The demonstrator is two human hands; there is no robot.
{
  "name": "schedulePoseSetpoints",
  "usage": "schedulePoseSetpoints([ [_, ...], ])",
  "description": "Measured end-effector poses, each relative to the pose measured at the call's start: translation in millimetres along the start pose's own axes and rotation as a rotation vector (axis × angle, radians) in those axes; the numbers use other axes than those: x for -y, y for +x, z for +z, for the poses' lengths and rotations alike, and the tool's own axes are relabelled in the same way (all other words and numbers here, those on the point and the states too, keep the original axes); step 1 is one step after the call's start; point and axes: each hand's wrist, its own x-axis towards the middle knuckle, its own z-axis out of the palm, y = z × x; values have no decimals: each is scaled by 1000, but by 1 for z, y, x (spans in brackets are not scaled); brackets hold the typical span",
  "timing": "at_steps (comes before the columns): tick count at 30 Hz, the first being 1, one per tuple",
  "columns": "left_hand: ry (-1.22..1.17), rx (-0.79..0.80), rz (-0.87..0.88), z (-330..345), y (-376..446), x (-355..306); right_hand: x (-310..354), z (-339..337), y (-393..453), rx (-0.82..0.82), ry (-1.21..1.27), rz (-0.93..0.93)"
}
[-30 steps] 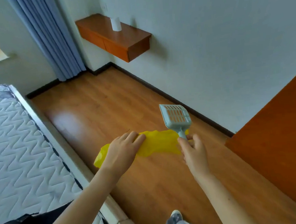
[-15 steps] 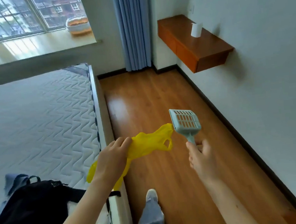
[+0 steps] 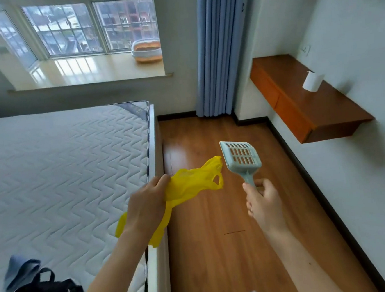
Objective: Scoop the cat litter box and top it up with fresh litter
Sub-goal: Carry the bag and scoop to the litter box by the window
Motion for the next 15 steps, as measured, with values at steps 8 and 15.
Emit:
schedulePoseSetpoints([
  [8,17,26,-99,56,103,13,14,29,136,93,-49,31],
  [15,52,3,-214,100,242,-3,46,43,295,172,-77,7],
])
